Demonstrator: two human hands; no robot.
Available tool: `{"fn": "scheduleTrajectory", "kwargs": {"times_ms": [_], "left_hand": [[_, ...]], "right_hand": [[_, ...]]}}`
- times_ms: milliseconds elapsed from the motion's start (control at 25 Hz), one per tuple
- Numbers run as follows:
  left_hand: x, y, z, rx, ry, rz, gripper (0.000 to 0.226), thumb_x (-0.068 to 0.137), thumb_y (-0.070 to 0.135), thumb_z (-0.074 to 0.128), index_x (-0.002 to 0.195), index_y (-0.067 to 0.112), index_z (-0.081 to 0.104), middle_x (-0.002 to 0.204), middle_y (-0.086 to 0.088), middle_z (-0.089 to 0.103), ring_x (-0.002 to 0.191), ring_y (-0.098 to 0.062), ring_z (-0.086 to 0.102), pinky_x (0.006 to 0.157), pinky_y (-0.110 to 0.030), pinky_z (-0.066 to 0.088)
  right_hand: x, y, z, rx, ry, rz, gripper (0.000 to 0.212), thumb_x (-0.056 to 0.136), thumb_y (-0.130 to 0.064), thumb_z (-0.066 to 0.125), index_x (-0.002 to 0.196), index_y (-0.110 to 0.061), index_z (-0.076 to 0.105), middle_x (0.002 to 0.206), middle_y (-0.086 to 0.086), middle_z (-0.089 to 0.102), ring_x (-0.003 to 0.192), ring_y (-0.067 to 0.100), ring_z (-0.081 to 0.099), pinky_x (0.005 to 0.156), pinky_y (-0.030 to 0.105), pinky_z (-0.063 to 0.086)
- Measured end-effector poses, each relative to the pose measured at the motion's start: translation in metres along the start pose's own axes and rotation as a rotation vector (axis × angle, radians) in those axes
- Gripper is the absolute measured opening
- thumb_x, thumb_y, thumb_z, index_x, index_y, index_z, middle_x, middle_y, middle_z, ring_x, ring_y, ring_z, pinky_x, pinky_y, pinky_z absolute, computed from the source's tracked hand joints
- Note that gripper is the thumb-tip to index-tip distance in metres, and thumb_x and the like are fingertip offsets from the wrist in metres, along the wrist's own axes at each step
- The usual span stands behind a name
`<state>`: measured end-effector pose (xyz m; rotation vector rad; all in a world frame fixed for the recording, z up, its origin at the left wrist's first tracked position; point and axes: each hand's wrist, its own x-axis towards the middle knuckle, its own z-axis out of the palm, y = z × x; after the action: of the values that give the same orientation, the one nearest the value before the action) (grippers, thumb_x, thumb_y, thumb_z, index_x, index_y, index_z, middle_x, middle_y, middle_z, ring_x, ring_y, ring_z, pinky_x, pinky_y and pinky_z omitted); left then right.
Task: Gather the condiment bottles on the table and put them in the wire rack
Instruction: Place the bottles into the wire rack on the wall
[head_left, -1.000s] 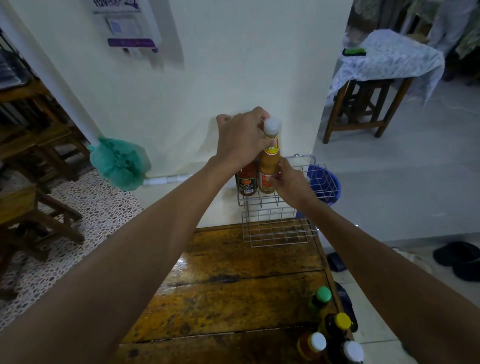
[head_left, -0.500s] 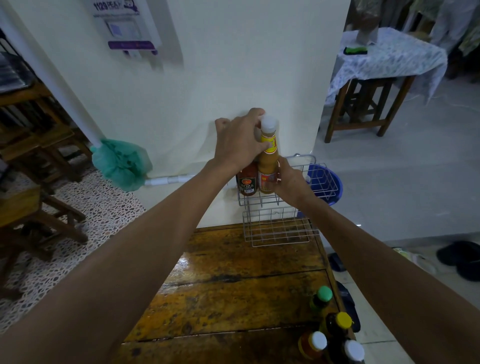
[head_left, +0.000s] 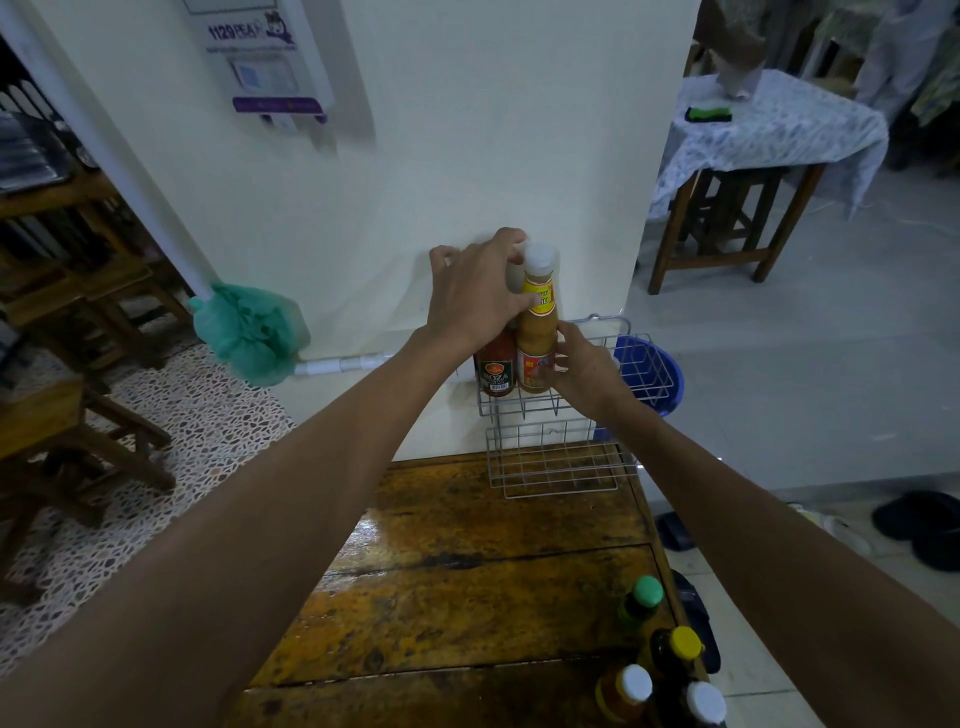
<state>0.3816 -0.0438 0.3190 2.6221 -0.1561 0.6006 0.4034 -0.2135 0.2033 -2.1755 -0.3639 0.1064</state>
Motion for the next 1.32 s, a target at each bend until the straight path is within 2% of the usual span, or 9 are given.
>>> {"fn": "scheduleTrajectory", "kwargs": {"times_ms": [160, 360, 640, 960, 1200, 1320], "left_hand": [[0.001, 0.002, -0.003, 0.003, 0.027, 0.047, 0.052, 0.087, 0.040, 0.077, 0.135, 0.032, 0.058, 0.121, 0.011, 0.073, 0.115, -0.018, 0.062, 0.100, -0.041, 0.022], [0.006, 0.001, 0.001, 0.035, 0.059, 0.064, 0.044, 0.090, 0.035, 0.076, 0.132, 0.033, 0.061, 0.118, 0.011, 0.074, 0.113, -0.019, 0.063, 0.102, -0.043, 0.023], [0.006, 0.001, 0.004, 0.049, 0.077, 0.068, 0.046, 0.090, 0.035, 0.075, 0.134, 0.031, 0.061, 0.119, 0.008, 0.074, 0.112, -0.019, 0.063, 0.103, -0.043, 0.024], [0.001, 0.004, -0.001, 0.059, 0.036, 0.069, 0.050, 0.089, 0.034, 0.075, 0.136, 0.030, 0.059, 0.124, 0.007, 0.072, 0.114, -0.018, 0.062, 0.103, -0.041, 0.024], [-0.005, 0.003, -0.001, 0.119, 0.005, 0.087, 0.061, 0.087, 0.036, 0.078, 0.143, 0.029, 0.054, 0.142, 0.004, 0.061, 0.129, -0.021, 0.053, 0.108, -0.045, 0.026], [-0.016, 0.002, -0.007, 0.131, 0.022, 0.095, 0.064, 0.084, 0.035, 0.080, 0.142, 0.028, 0.056, 0.148, 0.000, 0.054, 0.136, -0.022, 0.046, 0.109, -0.044, 0.025]], "right_hand": [[-0.001, -0.002, 0.000, 0.031, 0.031, 0.001, 0.057, 0.093, -0.022, 0.068, 0.143, -0.020, 0.042, 0.134, 0.012, 0.062, 0.119, 0.028, 0.062, 0.096, 0.044, 0.050], [-0.001, -0.004, 0.003, -0.034, 0.085, -0.023, 0.052, 0.094, -0.025, 0.066, 0.141, -0.020, 0.045, 0.130, 0.009, 0.065, 0.116, 0.026, 0.064, 0.093, 0.040, 0.050], [-0.001, -0.001, 0.004, -0.058, 0.094, -0.035, 0.056, 0.093, -0.027, 0.067, 0.143, -0.022, 0.042, 0.130, 0.009, 0.065, 0.115, 0.026, 0.064, 0.094, 0.042, 0.051], [0.000, 0.004, 0.002, -0.035, 0.043, -0.010, 0.064, 0.090, -0.020, 0.072, 0.145, -0.022, 0.039, 0.134, 0.010, 0.062, 0.117, 0.026, 0.063, 0.093, 0.042, 0.055], [-0.009, 0.000, -0.007, -0.073, 0.047, -0.008, 0.069, 0.088, -0.020, 0.074, 0.147, -0.021, 0.037, 0.135, 0.012, 0.060, 0.120, 0.026, 0.061, 0.088, 0.030, 0.051], [-0.028, -0.008, -0.019, -0.116, 0.096, -0.009, 0.069, 0.088, -0.026, 0.074, 0.146, -0.019, 0.038, 0.137, 0.011, 0.058, 0.122, 0.025, 0.059, 0.094, 0.037, 0.052]]}}
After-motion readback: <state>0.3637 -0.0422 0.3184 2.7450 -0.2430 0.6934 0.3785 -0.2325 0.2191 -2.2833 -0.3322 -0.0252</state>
